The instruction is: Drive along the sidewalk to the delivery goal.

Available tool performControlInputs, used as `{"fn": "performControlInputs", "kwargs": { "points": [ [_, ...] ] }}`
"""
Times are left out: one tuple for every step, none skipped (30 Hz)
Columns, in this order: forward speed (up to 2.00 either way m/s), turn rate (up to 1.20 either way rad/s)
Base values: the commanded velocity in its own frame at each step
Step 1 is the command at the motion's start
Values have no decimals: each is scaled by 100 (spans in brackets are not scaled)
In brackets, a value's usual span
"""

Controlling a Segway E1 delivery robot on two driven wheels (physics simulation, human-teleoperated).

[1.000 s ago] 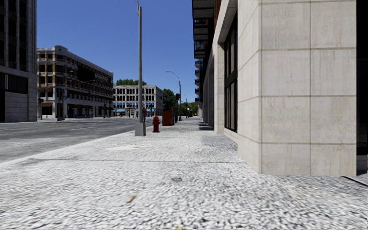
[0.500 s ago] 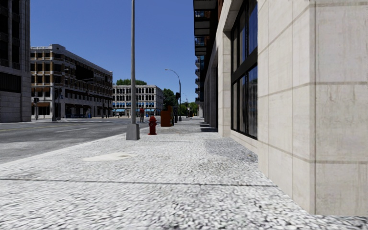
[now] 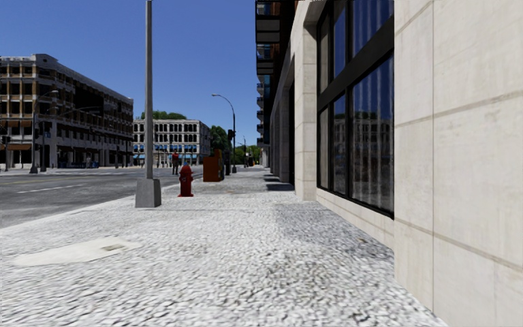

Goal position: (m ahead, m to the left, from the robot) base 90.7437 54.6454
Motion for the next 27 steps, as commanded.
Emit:
{"fn": "performControlInputs", "kwargs": {
  "points": [
    [200, 0],
    [200, 0],
    [200, 0],
    [200, 0],
    [200, 0],
    [200, 0],
    [200, 0],
    [200, 0],
    [200, 0],
    [200, 0],
    [200, 0],
    [200, 0],
    [200, 0],
    [200, 0],
    [200, 0],
    [200, 0],
    [200, 0],
    [200, 0],
    [200, 0],
    [200, 0],
    [200, 0],
    [200, 0],
    [200, 0],
    [200, 0],
    [200, 0],
    [200, 0],
    [200, 0]
  ]
}}
